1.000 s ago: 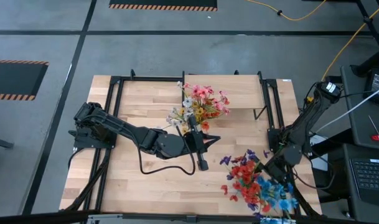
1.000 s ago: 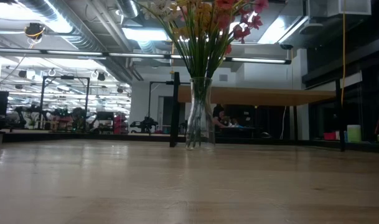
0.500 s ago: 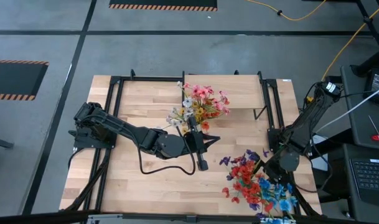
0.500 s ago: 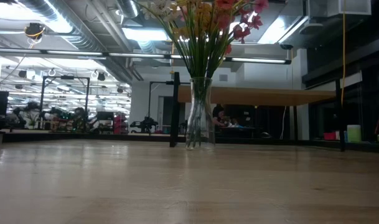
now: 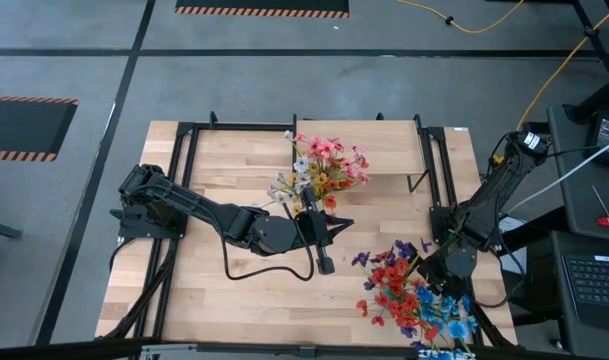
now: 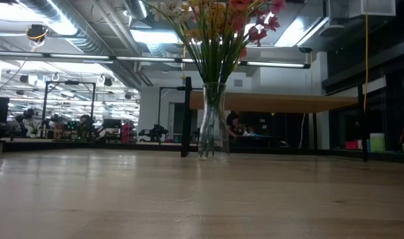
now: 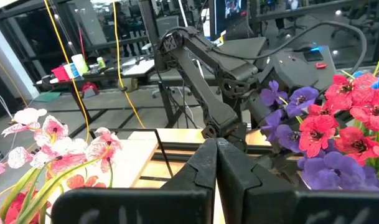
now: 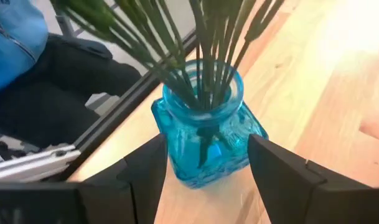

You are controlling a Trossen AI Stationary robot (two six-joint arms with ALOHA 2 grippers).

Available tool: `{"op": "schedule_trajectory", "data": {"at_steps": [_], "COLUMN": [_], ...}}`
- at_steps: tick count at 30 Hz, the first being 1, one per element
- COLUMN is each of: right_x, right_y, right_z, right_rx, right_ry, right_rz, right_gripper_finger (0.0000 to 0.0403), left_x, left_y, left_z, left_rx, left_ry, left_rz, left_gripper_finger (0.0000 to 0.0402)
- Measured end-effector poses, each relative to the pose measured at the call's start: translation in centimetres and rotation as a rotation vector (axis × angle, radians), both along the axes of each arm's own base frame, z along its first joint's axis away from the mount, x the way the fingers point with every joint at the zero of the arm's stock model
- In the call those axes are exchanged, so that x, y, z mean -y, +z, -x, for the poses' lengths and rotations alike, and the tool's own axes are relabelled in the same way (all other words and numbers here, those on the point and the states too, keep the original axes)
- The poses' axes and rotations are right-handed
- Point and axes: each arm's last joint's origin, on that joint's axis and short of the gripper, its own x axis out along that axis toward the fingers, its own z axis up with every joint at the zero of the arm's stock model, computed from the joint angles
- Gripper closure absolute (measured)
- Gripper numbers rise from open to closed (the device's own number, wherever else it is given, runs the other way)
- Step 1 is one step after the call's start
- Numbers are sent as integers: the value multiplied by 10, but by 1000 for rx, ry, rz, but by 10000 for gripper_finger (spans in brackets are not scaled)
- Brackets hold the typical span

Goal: Pick and place flowers into a vace then onto a shelf
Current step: Put the blue vase on the shelf

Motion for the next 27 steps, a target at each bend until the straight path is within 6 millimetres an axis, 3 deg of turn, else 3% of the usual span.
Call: {"op": "schedule_trajectory", "data": {"at_steps": [27], "right_x": [-19], "right_y": [-8], "right_z": [-14], "right_rx": [68], "right_ry": [23], "right_rz": [-22], "right_gripper_finger": [180], "left_x": [0], "left_y": [0], "left_z": [0], "left_rx": [2], "left_ry": [0], "left_rz": [7], "left_gripper_finger": [398]}}
